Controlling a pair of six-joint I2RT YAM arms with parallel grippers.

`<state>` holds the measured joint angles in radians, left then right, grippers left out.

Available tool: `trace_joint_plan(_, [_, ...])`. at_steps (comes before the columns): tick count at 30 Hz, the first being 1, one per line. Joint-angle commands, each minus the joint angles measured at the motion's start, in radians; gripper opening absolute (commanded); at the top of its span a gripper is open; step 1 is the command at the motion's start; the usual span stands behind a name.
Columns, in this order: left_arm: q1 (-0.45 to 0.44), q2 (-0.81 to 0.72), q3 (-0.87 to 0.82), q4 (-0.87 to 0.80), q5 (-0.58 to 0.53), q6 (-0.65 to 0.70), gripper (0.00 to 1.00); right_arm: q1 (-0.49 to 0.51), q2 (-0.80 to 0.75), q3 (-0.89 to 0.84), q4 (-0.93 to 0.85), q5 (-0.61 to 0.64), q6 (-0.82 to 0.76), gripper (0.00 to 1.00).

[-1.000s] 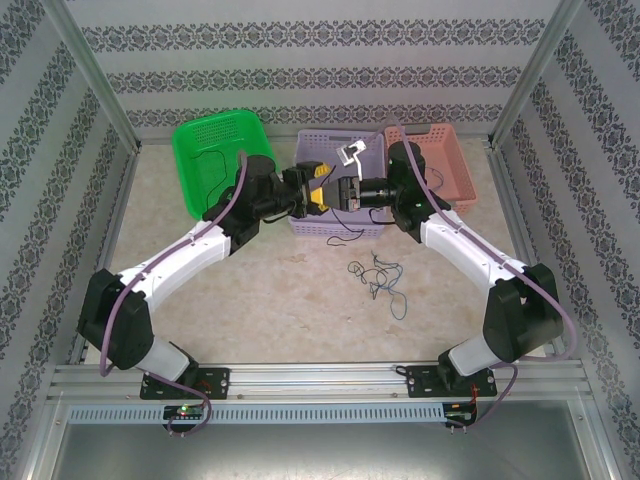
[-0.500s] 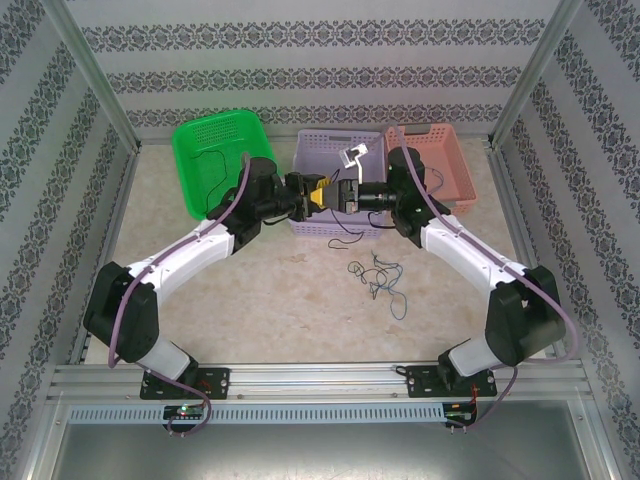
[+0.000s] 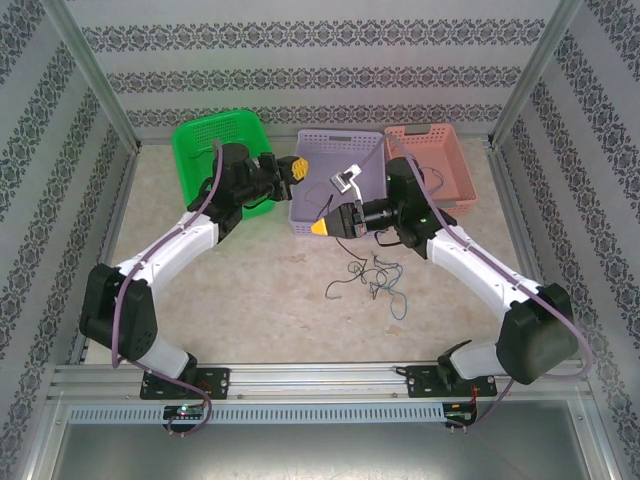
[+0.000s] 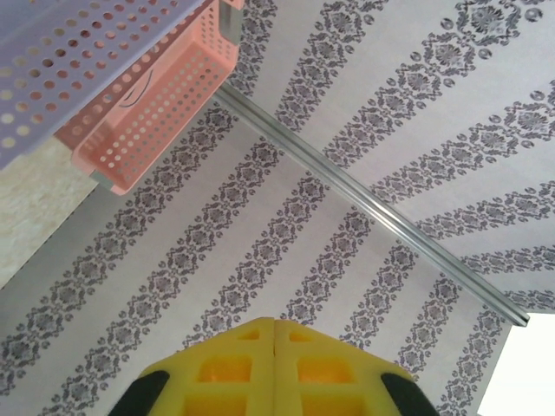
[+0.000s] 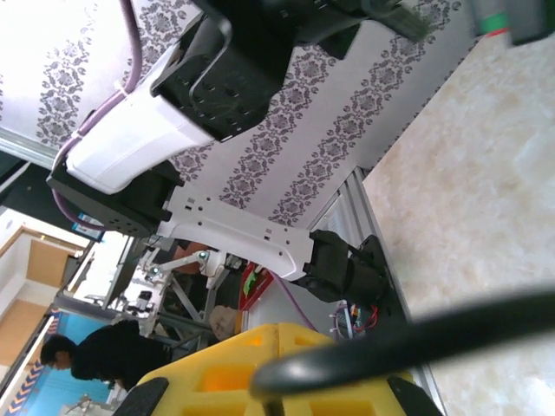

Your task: Untangle the cables

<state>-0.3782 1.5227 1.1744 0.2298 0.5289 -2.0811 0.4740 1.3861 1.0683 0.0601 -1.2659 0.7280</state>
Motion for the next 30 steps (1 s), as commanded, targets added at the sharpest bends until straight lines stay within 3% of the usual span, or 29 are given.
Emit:
trace_joint_plan(1, [-0.003, -0.081, 0.005, -0.141, 0.056, -0.054, 0.34, -0.013, -0.027, 0.095, -0.331, 0.044, -0.304, 0.00])
trace_joint_plan(2, [-0.003, -0.096, 0.002, -0.178, 0.066, -0.037, 0.49, -0.019, -0.022, 0.111, -0.381, 0.055, -0.367, 0.00])
trace_joint_plan(3, [-0.004, -0.110, -0.001, -0.209, 0.073, -0.021, 0.55, -0.030, -0.014, 0.116, -0.383, 0.050, -0.388, 0.00])
trace_joint_plan(8, [-0.040, -0.160, -0.030, -0.281, 0.080, 0.001, 0.69, -0.051, 0.016, 0.165, -0.399, 0.066, -0.560, 0.00])
trace_joint_plan(14, [-0.083, -0.150, -0.071, -0.231, 0.089, -0.033, 0.72, -0.053, 0.042, 0.189, -0.440, 0.130, -0.784, 0.00])
trace_joint_plan(18, [-0.110, -0.131, -0.076, -0.202, 0.097, -0.044, 0.72, -0.017, 0.030, 0.178, -0.420, 0.238, -0.910, 0.00])
trace_joint_plan(30, [-0.117, -0.060, -0.077, -0.072, 0.121, -0.087, 0.69, 0.065, 0.004, 0.153, -0.468, 0.412, -1.166, 0.00])
